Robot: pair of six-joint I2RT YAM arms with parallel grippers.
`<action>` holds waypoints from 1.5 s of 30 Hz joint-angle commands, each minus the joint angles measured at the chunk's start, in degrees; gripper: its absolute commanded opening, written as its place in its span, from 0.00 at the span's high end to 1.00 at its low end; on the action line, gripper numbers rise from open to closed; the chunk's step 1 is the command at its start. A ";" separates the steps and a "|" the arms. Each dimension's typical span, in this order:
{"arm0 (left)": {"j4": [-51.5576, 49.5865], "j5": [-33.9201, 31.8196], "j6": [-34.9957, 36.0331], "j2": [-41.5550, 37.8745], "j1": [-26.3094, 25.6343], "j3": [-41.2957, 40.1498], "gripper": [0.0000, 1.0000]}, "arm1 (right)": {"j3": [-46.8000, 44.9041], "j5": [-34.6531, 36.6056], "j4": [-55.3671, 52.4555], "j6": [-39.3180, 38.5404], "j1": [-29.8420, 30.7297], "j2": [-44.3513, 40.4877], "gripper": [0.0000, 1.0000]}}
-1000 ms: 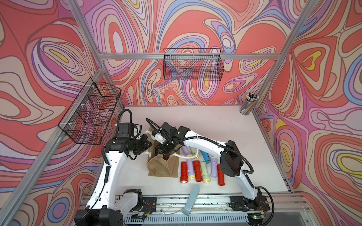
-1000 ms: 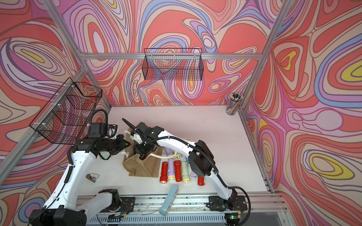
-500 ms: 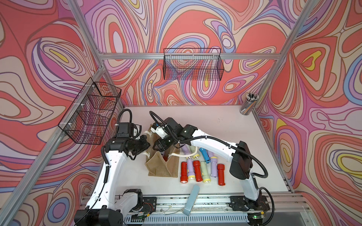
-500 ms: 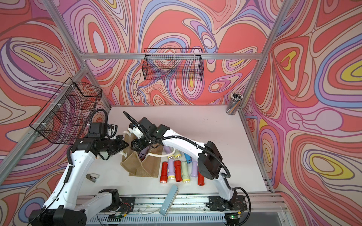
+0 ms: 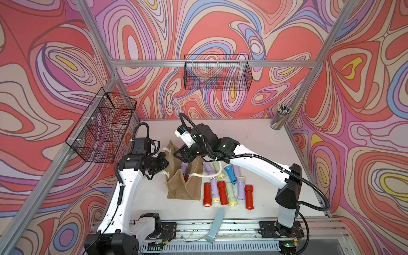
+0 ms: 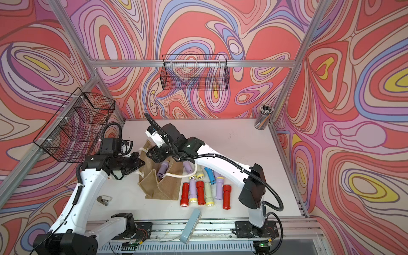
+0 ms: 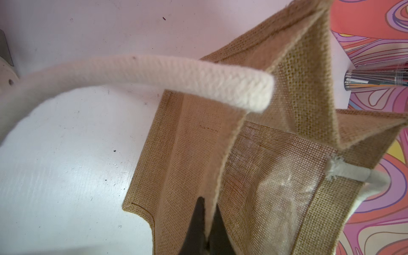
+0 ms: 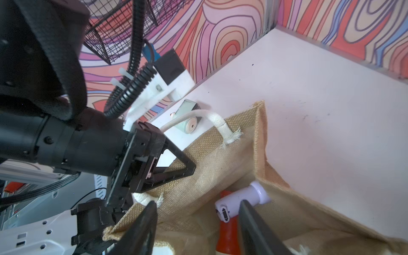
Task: Put the flashlights into the tote bags
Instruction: Place the flashlight in the canvas bag, then pick up the flashlight from the center of the board.
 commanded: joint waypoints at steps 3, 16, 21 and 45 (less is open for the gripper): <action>-0.38 0.17 0.25 0.42 0.33 1.30 0.97 | -3.63 8.04 -1.03 -0.77 -0.53 -7.20 0.39; -0.37 -3.50 -0.79 -1.51 0.33 1.65 1.00 | -14.15 19.25 -7.74 7.47 -6.32 -20.60 0.40; -0.69 -4.79 -1.18 -2.41 0.33 1.92 1.00 | -19.81 21.48 -8.94 11.37 -9.23 -25.56 0.41; -1.92 -3.82 0.08 -1.61 0.42 2.34 1.00 | -39.28 19.07 -39.34 35.42 -19.99 -36.58 0.42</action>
